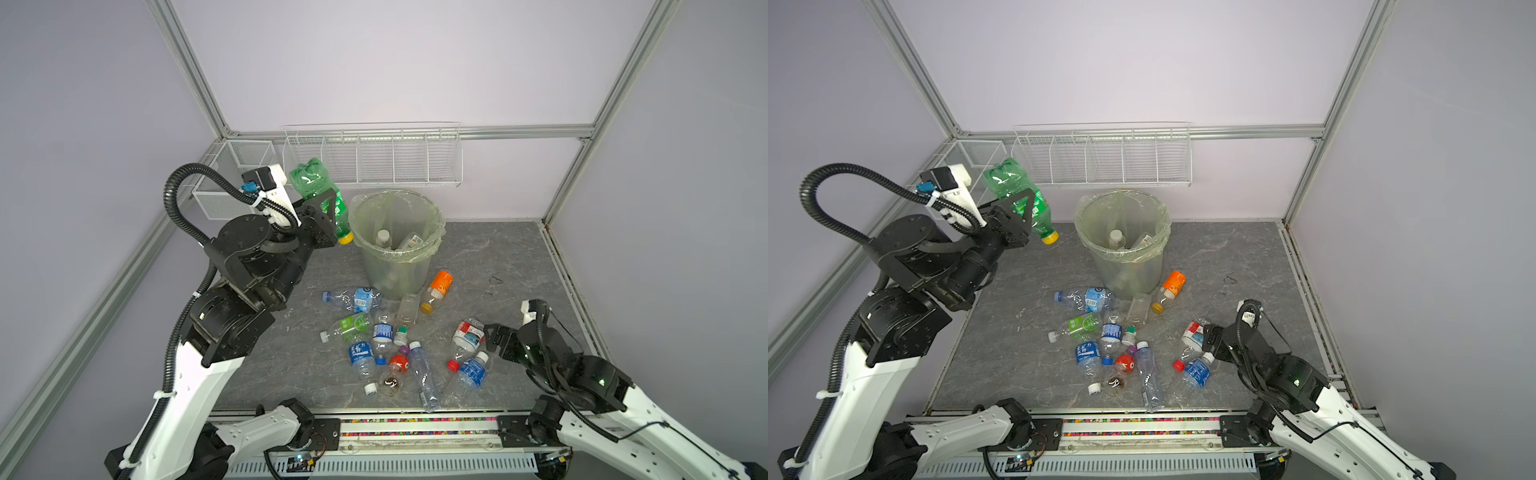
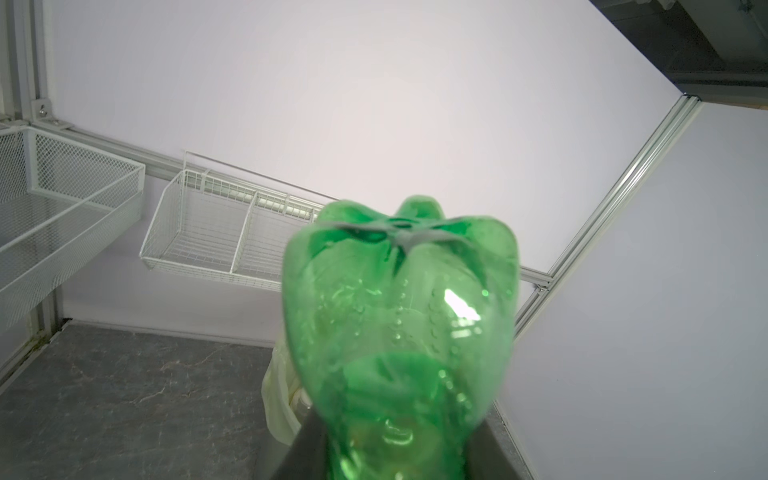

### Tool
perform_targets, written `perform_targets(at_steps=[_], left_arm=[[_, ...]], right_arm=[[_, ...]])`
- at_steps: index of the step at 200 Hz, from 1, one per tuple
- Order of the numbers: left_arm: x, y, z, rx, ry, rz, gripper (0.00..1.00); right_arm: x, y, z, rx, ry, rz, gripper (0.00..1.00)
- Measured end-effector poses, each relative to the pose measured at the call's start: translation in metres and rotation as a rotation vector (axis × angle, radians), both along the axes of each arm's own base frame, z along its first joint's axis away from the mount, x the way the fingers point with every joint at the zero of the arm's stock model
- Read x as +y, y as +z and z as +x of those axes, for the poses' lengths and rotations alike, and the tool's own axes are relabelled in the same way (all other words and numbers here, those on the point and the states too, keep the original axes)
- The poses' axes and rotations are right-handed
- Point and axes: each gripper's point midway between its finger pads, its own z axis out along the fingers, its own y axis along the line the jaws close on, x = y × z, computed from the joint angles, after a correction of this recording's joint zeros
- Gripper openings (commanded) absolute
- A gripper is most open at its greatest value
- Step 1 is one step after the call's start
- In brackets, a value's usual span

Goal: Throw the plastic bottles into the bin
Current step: 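Raise the green bottle high with the left gripper toward the wastebasket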

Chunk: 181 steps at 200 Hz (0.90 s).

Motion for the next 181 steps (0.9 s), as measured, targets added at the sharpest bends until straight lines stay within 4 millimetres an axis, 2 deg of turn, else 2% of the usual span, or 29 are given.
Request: perform_targets(at_steps=[45, 75, 129, 181], left_arm=[[-0.021, 0.008, 0.018, -0.020, -0.023, 0.050, 0.00], [-0.027, 0.021, 0.024, -0.050, -0.024, 0.058, 0.00], [-0.031, 0.067, 0.014, -0.159, -0.041, 0.030, 0.00], [-0.045, 0.077, 0.007, -0.193, -0.063, 0.056, 0.00]], right_arm=[[-0.003, -0.003, -0.003, 0.014, -0.001, -0.015, 0.99], [-0.004, -0.004, -0.004, 0.018, -0.005, -0.012, 0.99], [-0.004, -0.004, -0.004, 0.019, -0.005, -0.014, 0.99], [-0.007, -0.002, -0.007, 0.010, -0.007, -0.001, 0.99]])
